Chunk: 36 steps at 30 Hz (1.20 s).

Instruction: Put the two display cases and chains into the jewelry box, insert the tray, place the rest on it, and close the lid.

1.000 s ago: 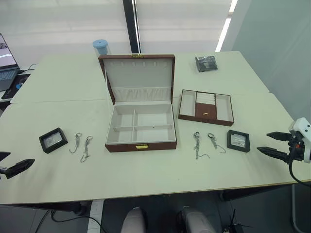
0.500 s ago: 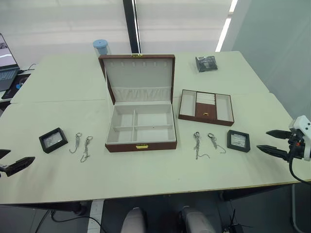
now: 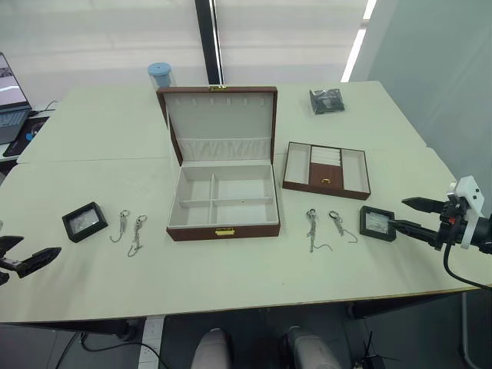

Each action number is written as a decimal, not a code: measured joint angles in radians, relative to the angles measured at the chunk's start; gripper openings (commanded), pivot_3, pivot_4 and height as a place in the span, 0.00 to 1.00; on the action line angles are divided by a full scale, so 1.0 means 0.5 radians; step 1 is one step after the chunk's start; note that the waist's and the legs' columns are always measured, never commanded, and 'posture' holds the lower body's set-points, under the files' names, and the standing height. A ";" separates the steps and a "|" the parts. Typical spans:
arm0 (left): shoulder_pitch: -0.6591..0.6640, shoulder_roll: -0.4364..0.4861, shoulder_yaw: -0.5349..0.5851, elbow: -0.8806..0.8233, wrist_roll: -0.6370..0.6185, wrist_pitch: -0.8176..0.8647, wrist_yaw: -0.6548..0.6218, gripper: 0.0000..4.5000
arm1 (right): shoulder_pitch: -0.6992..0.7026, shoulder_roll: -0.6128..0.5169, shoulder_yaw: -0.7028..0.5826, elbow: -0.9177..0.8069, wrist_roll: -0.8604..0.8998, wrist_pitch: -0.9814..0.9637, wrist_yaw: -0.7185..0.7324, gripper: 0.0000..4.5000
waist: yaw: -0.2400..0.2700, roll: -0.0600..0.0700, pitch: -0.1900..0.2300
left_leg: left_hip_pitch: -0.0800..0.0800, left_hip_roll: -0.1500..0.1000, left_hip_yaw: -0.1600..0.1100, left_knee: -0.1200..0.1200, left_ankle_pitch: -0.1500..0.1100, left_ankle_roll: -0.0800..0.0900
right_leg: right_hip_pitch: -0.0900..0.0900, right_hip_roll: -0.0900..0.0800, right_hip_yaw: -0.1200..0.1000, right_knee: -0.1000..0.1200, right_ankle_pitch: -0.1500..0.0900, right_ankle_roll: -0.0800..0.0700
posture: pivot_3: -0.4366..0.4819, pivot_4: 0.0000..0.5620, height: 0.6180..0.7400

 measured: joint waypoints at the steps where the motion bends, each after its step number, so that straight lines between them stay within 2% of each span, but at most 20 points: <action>1: -0.005 0.000 0.000 0.002 0.000 -0.001 0.000 1.00 | -0.003 0.000 0.000 0.002 0.002 0.002 0.001 1.00 | 0.000 0.000 0.000 | 0.000 0.000 0.000 0.000 0.000 0.000 | 0.000 0.000 0.000 0.000 0.000 0.000 | 0.48 0.27 1.00; 7: -0.024 0.000 -0.001 0.009 0.000 -0.026 -0.001 1.00 | -0.021 -0.004 0.000 0.027 0.012 0.012 0.040 1.00 | 0.000 0.000 0.000 | 0.000 0.000 -0.001 0.000 0.000 0.000 | 0.001 0.000 0.000 0.000 0.000 0.000 | 0.48 0.27 1.00; 10: -0.030 0.000 -0.003 0.009 0.000 -0.030 -0.001 1.00 | -0.022 -0.004 0.000 0.031 0.011 -0.002 0.048 1.00 | -0.007 0.002 0.001 | 0.002 -0.005 -0.022 0.000 0.000 0.000 | 0.019 -0.005 -0.021 -0.005 0.000 0.000 | 0.48 0.27 1.00; 11: -0.031 0.000 -0.006 0.009 0.000 -0.031 -0.001 1.00 | -0.023 -0.004 0.000 0.031 0.011 -0.007 0.047 1.00 | -0.014 0.003 0.002 | 0.000 -0.010 -0.038 0.000 0.001 0.000 | 0.027 -0.010 -0.043 -0.009 -0.001 -0.001 | 0.48 0.27 1.00; 13: -0.030 -0.001 -0.022 0.009 0.000 -0.031 -0.001 1.00 | -0.031 -0.004 0.000 0.031 0.010 -0.022 0.047 1.00 | -0.015 0.004 0.003 | 0.002 -0.009 -0.050 0.002 0.001 -0.001 | 0.035 -0.010 -0.051 -0.011 -0.002 -0.003 | 0.48 0.27 1.00; 31: -0.092 0.000 -0.065 0.035 0.000 -0.038 -0.004 1.00 | -0.042 -0.003 0.000 0.031 0.011 -0.031 0.051 1.00 | 0.002 0.004 0.003 | 0.006 -0.005 -0.037 0.001 0.001 -0.001 | 0.029 -0.007 -0.041 -0.004 -0.004 -0.006 | 0.48 0.27 1.00; 36: -0.105 0.000 -0.078 0.035 0.000 -0.038 -0.005 1.00 | -0.042 -0.003 0.003 0.031 0.011 -0.039 0.068 1.00 | -0.008 0.008 0.005 | 0.007 -0.012 -0.079 0.001 0.002 -0.002 | 0.058 -0.011 -0.080 -0.019 -0.006 -0.009 | 0.48 0.27 1.00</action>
